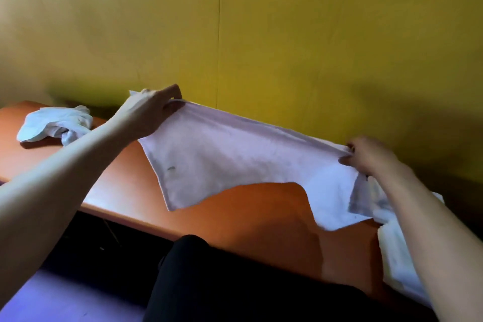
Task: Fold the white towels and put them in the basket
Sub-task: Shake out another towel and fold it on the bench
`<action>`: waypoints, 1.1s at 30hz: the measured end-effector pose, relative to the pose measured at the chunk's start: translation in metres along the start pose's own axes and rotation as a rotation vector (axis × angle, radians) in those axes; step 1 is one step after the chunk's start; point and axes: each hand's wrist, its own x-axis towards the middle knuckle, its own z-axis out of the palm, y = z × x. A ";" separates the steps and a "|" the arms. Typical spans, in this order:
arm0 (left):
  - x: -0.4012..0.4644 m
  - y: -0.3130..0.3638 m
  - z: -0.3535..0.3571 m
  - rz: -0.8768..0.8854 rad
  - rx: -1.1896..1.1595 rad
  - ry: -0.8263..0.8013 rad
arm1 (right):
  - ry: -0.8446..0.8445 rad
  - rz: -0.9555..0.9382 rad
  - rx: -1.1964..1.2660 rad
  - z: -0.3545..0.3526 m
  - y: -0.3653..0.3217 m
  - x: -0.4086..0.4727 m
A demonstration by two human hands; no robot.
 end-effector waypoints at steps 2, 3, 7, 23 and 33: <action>-0.002 -0.006 0.011 0.026 -0.002 -0.007 | -0.062 0.037 -0.045 0.007 0.011 0.000; -0.002 -0.010 0.018 0.044 -0.004 -0.010 | -0.066 0.056 -0.089 0.011 0.017 0.001; 0.009 -0.032 0.045 0.101 -0.014 -0.090 | -0.019 0.185 -0.147 0.022 0.035 0.013; 0.103 -0.039 0.109 -0.382 -0.060 0.203 | 0.717 0.380 1.102 0.014 0.066 0.100; 0.010 -0.065 0.147 -0.215 -0.119 0.131 | 0.757 0.254 1.085 0.075 0.072 0.009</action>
